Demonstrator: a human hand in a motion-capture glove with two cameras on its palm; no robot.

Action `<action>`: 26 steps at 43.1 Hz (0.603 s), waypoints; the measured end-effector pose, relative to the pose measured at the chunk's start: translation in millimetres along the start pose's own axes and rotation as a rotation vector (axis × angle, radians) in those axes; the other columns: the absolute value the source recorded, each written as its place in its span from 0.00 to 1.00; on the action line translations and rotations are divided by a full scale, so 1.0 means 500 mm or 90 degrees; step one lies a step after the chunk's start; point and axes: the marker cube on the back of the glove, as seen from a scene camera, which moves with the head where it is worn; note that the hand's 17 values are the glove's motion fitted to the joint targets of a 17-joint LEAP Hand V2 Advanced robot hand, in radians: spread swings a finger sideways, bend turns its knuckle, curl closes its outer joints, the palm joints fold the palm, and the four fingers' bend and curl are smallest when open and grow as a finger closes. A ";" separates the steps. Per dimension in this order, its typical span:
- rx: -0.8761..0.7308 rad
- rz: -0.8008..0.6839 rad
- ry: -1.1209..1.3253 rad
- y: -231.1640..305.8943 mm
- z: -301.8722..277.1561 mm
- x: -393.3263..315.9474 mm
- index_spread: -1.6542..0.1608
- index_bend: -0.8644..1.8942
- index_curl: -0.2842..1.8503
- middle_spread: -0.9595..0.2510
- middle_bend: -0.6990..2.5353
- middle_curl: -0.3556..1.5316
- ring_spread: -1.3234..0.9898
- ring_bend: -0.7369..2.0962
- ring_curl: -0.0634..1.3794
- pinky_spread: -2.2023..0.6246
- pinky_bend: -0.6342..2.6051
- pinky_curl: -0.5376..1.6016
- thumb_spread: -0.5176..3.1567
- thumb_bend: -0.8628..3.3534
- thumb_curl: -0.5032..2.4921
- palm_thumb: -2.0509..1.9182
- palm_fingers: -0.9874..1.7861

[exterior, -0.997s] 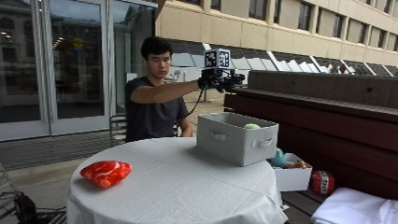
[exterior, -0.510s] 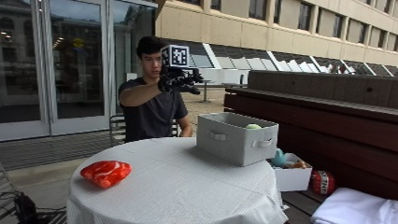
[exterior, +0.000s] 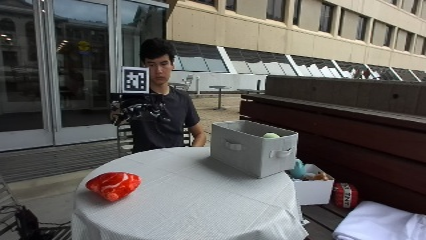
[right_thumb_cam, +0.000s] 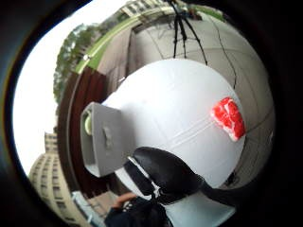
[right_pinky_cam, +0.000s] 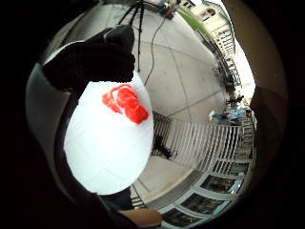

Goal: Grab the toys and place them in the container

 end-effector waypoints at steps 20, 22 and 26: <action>-0.073 0.067 -0.039 -0.013 0.268 0.143 0.75 0.34 0.19 0.73 0.28 0.42 0.56 0.42 0.25 0.79 0.57 0.41 0.39 0.19 0.25 0.50 0.31; -0.089 0.080 -0.041 -0.012 0.294 0.150 0.75 0.33 0.19 0.73 0.29 0.42 0.56 0.42 0.25 0.79 0.57 0.41 0.39 0.19 0.25 0.50 0.31; -0.126 0.091 -0.032 -0.007 0.336 0.162 0.75 0.33 0.18 0.72 0.29 0.42 0.56 0.43 0.26 0.79 0.57 0.41 0.39 0.20 0.25 0.51 0.31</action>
